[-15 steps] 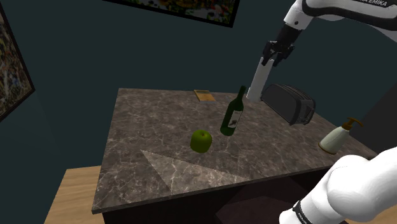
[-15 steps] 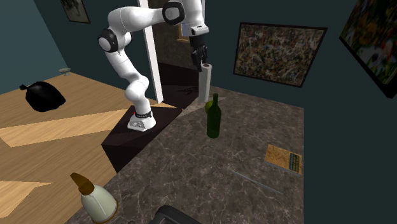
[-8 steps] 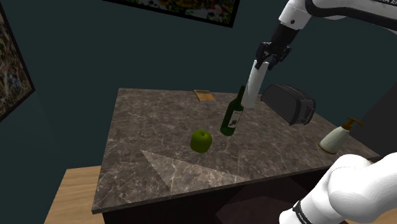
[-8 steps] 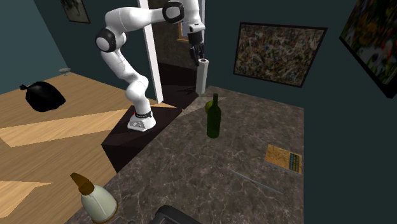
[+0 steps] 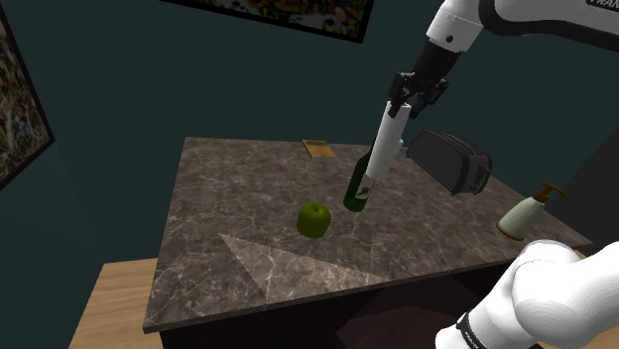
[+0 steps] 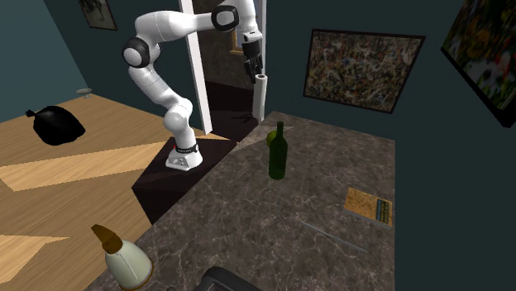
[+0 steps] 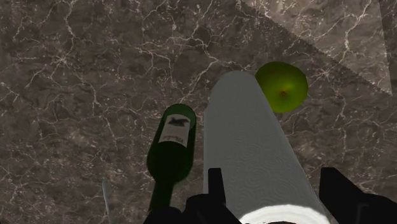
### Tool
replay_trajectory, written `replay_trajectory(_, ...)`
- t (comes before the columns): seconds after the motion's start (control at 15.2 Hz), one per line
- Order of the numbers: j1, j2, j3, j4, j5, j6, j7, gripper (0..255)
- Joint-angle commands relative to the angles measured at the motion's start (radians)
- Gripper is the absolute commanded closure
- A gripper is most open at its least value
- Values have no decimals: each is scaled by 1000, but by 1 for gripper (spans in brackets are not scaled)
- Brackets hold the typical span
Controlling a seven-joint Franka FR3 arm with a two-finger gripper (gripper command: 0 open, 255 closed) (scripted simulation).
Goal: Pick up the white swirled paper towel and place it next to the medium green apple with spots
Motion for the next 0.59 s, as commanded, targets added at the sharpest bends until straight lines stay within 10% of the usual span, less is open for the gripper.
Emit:
replay_trajectory(0.0, 0, -10, 1, -37, 0, 28, 4, 255)
replay_trajectory(0.53, 1, -41, -1, -172, -2, 130, 12, 255)
